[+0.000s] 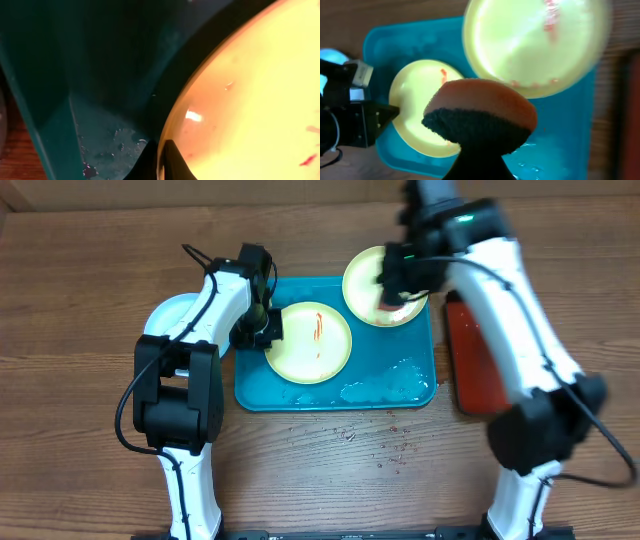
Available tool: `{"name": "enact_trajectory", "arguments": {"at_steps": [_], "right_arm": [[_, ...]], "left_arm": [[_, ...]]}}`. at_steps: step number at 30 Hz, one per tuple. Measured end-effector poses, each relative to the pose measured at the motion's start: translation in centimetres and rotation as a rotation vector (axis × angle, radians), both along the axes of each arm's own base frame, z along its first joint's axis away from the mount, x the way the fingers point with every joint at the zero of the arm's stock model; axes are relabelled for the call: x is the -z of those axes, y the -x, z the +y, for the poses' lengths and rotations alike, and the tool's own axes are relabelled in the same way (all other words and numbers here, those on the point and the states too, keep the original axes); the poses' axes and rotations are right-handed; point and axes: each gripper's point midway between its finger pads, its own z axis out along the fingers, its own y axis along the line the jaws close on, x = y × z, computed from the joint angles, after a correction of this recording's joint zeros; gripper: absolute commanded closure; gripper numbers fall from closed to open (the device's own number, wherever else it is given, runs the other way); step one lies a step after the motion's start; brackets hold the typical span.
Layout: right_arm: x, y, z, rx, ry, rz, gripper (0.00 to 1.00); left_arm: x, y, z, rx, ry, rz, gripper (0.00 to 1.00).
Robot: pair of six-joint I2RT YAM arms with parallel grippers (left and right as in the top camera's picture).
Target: Clean dirty plates on tray and stack at the side
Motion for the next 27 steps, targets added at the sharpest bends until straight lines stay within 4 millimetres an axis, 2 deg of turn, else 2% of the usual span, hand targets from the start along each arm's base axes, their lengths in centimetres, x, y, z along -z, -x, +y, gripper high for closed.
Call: {"name": "enact_trajectory", "arguments": {"at_steps": [3,4,8,11,22,27], "right_arm": [[4.2,0.0,4.0,-0.054,0.004,0.053,0.96],[6.5,0.1,5.7,-0.076,0.005,0.086,0.96],[11.1,0.3,8.5,-0.112,0.000,0.138,0.96],[13.6,0.6,9.5,-0.120,0.007,0.173,0.96],[17.8,0.7,9.9,-0.107,0.021,0.230,0.96],[17.7,-0.2,11.9,-0.157,-0.078,0.195,0.96]], "left_arm": [[0.1,0.0,-0.2,-0.002,0.019,-0.010,0.96],[0.1,0.0,-0.3,-0.004,0.028,-0.013,0.96],[0.2,-0.1,-0.5,-0.015,0.068,-0.015,0.96],[0.2,-0.2,-0.6,-0.019,0.102,-0.013,0.96],[0.2,-0.2,-0.7,-0.008,0.170,-0.009,0.96],[0.2,-0.1,-0.8,0.021,0.206,-0.012,0.96]]}}
